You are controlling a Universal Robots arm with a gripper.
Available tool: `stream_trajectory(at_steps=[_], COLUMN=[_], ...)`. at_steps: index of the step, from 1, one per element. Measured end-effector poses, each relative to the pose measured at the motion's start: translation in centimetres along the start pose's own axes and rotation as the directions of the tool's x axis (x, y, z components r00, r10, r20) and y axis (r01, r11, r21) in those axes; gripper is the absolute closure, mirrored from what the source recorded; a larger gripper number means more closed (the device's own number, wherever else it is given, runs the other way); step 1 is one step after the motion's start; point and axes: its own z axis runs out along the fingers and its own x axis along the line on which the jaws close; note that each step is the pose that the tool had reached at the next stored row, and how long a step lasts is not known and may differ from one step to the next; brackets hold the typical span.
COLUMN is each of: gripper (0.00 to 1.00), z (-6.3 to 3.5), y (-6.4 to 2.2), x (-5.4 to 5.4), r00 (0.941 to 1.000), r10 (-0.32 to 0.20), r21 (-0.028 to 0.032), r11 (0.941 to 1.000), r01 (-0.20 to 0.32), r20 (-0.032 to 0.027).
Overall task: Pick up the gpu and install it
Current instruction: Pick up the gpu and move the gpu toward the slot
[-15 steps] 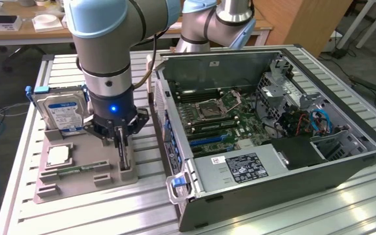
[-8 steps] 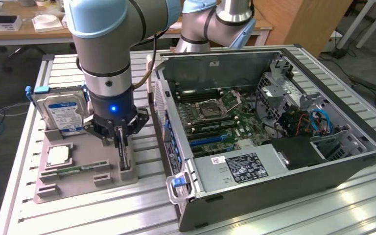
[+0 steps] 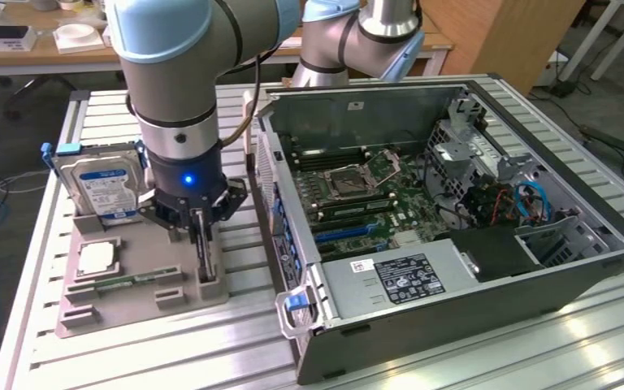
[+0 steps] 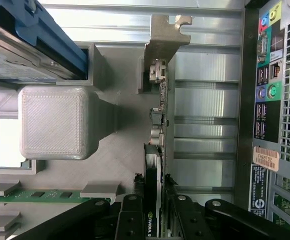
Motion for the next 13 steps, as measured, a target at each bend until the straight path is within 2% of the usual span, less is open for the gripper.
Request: stream_trajectory(at_steps=[8,13], gripper=[0.74,0.74], z=[-1.40,-1.69], y=[0.05,0.02], x=[0.0,0.0], r00=[1.0000,1.0000], r10=[0.000,0.000], r21=[-0.0117,-0.0165], r11=[0.9999,0.9999], r01=[0.000,0.000], r20=[-0.0003,-0.0002])
